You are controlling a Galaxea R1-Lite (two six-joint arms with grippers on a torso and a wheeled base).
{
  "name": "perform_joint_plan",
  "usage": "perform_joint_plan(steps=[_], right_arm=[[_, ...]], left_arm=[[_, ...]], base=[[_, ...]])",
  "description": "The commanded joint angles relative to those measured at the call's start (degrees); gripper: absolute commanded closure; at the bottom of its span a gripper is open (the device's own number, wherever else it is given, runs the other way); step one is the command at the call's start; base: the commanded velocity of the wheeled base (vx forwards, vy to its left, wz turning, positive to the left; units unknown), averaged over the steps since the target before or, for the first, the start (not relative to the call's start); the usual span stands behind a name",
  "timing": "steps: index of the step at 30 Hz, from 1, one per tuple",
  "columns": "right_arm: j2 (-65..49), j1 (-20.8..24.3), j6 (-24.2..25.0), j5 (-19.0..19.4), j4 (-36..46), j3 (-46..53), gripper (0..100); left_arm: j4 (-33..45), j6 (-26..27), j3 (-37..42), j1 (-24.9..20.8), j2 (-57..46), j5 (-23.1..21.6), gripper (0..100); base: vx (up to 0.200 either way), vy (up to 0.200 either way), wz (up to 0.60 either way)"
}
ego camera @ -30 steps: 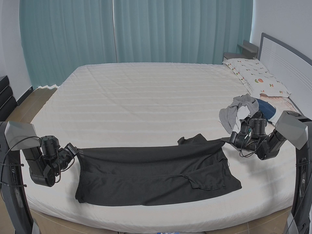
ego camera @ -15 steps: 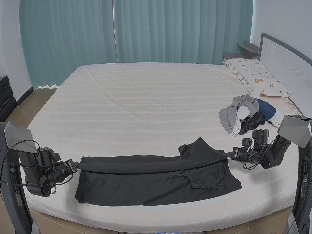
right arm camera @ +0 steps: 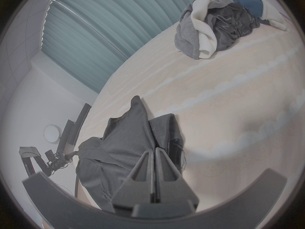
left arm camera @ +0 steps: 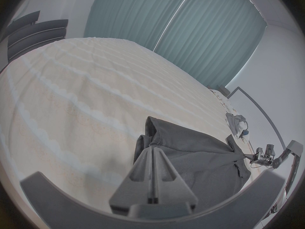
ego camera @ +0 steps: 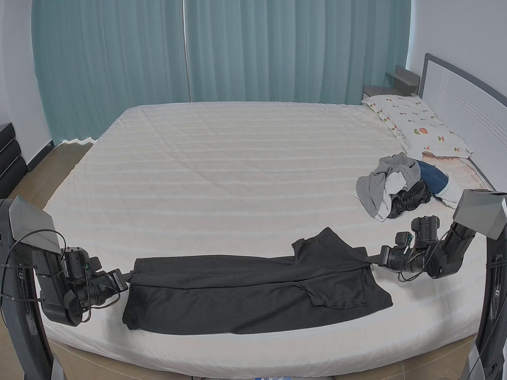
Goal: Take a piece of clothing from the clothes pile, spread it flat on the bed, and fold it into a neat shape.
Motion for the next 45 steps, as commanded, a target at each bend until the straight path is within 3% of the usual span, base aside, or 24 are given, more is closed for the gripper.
perform_joint_plan(steps=[1,11,16,19,22,28,40,41,45], right_arm=[[-0.1,-0.3,-0.1,0.0,-0.1,0.8,0],[-3.4,-0.9,1.8,2.5,-0.2,1.7,0],[-3.3,-0.8,8.9,2.5,-1.9,-0.1,0],[-0.9,-0.4,15.8,2.3,-3.9,-3.4,0],[0.4,-0.3,18.3,2.2,-3.2,-6.1,0],[2.7,-0.3,19.4,1.8,-3.2,-8.5,0],[4.0,0.3,19.4,1.5,-3.2,-9.7,0],[4.0,0.3,19.4,1.5,-3.2,-9.7,0],[4.0,0.3,19.4,1.4,-3.3,-9.7,0]], left_arm=[[0.0,0.1,0.2,0.1,0.1,0.0,0],[-0.3,-0.6,-0.6,1.5,-0.1,-0.3,0],[0.0,-8.9,-5.1,0.7,0.0,0.7,0],[1.2,-16.3,-9.3,-1.3,0.3,1.9,0],[5.8,-17.4,-12.3,-2.9,0.4,3.4,0],[16.5,-17.6,-18.6,-5.8,0.5,7.6,0],[17.3,-17.4,-19.0,-7.3,0.7,8.5,0],[17.3,-17.2,-18.8,-7.4,0.7,8.9,100],[17.2,-17.0,-19.0,-7.3,1.4,10.3,100]], base=[[0.000,0.000,0.00],[0.000,0.000,0.00],[0.000,0.000,0.00],[0.000,0.000,0.00],[0.000,0.000,0.00],[0.000,0.000,0.00],[0.000,0.000,0.00],[0.000,0.000,0.00],[0.000,0.000,0.00]])
